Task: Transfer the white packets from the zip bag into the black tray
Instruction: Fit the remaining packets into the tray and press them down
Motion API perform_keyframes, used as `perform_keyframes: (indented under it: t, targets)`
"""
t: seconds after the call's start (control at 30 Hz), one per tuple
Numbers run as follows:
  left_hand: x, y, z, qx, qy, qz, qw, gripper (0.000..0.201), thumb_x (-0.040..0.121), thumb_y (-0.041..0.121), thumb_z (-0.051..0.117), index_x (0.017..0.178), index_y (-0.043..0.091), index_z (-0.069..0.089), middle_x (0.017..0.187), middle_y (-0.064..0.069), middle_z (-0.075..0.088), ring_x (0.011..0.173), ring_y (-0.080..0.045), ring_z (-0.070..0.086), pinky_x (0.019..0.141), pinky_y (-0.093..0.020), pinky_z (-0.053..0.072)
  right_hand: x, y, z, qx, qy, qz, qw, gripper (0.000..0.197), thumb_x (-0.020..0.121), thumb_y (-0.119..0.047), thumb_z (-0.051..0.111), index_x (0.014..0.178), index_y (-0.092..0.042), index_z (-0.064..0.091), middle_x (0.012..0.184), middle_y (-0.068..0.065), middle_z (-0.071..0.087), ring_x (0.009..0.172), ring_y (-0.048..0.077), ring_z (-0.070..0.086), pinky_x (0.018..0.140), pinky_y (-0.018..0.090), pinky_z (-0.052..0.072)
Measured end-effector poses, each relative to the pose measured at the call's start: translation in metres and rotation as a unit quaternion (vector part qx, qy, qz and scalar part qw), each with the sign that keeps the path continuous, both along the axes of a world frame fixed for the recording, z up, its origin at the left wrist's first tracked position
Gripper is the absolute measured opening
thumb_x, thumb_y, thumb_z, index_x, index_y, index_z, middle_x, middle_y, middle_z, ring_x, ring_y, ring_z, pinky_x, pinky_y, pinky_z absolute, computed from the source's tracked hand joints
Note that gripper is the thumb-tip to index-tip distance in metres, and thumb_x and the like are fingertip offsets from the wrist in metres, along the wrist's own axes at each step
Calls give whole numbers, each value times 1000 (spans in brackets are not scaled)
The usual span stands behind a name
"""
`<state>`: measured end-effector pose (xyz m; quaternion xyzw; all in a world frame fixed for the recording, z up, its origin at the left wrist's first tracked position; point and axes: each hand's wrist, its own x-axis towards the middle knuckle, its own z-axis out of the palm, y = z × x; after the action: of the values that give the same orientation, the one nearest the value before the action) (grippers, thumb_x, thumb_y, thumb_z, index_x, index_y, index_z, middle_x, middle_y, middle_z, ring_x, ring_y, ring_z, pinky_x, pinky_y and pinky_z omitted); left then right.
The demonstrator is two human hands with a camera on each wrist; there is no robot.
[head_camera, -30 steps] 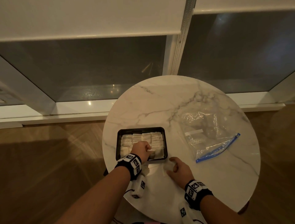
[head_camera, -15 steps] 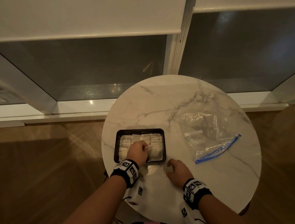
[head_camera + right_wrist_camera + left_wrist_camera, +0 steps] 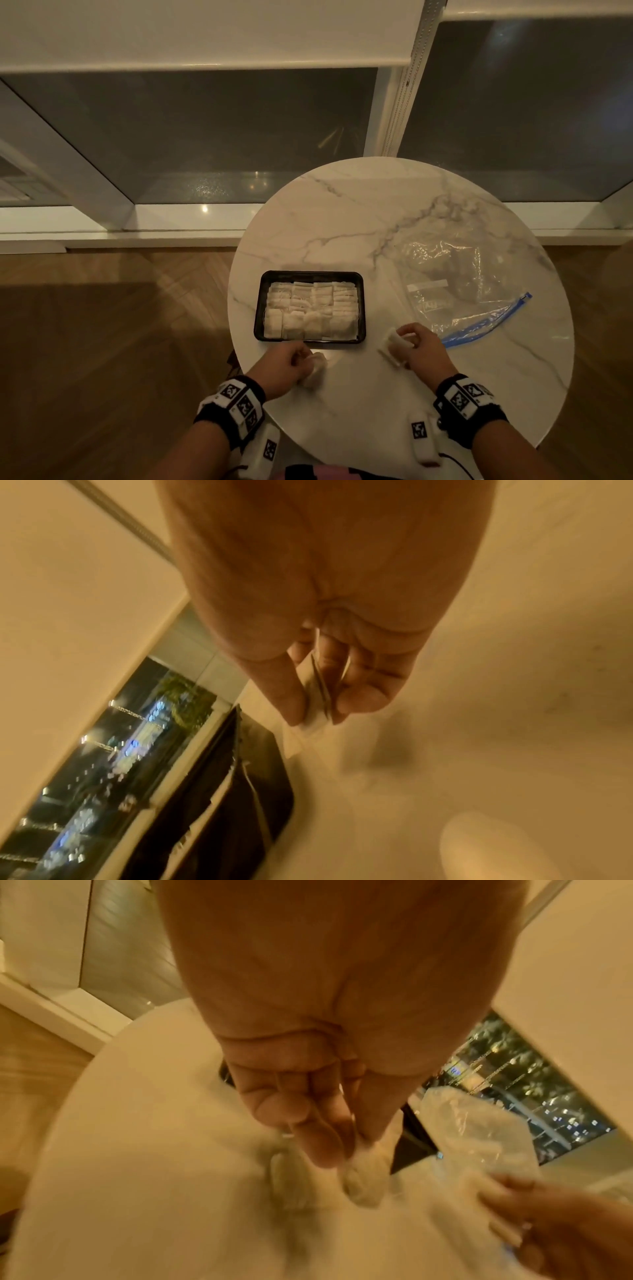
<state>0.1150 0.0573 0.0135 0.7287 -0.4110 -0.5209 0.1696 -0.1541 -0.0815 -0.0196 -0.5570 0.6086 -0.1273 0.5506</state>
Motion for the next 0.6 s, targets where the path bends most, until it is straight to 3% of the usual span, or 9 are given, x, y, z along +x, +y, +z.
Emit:
perform_keyframes:
  t: [0.1,0.2,0.3,0.37,0.43,0.5,0.6]
  targets:
    - [-6,4,-18,-9,-89,1,996,9,92,33,62,92,25,67,91,4,70,84,-14,65,83,-38,57,-1,-4,22,31,-75,-39,996,23,84,-5,75,103,-14,65,91,15,72,74,22,65,63,34,55]
    - [-14,1,-24,-15,-174,-13,985,15,92,33,56,99,25,67,96,5,70,88,-12,65,84,-35,56,3,-8,45,51,-135,-56,988,26,86,-5,71,109,-15,65,97,13,74,87,26,69,71,36,59]
    - [-23,-6,-13,-15,-302,-53,952,21,92,37,53,96,22,67,91,3,70,85,-17,66,77,-34,58,11,-10,63,76,-186,-72,977,20,89,-4,67,108,-8,64,95,13,74,84,23,69,71,34,58]
    - [-29,-15,2,-50,-324,-44,944,26,93,41,52,91,21,68,83,4,69,77,-16,67,73,-34,59,19,-11,72,95,-213,-93,968,14,90,-1,64,104,-6,64,89,12,72,79,21,68,69,33,59]
    - [-34,-27,19,-106,-249,6,963,25,93,43,56,90,23,71,79,8,70,73,-8,66,73,-31,59,29,-10,78,119,-240,-115,956,9,92,1,62,98,-6,63,82,8,69,74,18,68,71,36,61]
    - [-40,-40,35,-149,-111,60,981,20,91,43,63,95,26,72,83,12,71,76,0,66,76,-24,58,40,-8,82,138,-265,-116,947,7,93,0,61,94,-6,63,81,7,70,74,18,70,76,39,61]
    - [-50,-56,50,-153,106,141,972,16,91,32,71,103,21,71,89,2,75,79,-6,70,73,-26,59,57,-3,88,136,-259,-83,953,3,92,-5,64,94,-5,65,90,14,73,84,24,72,74,36,59]
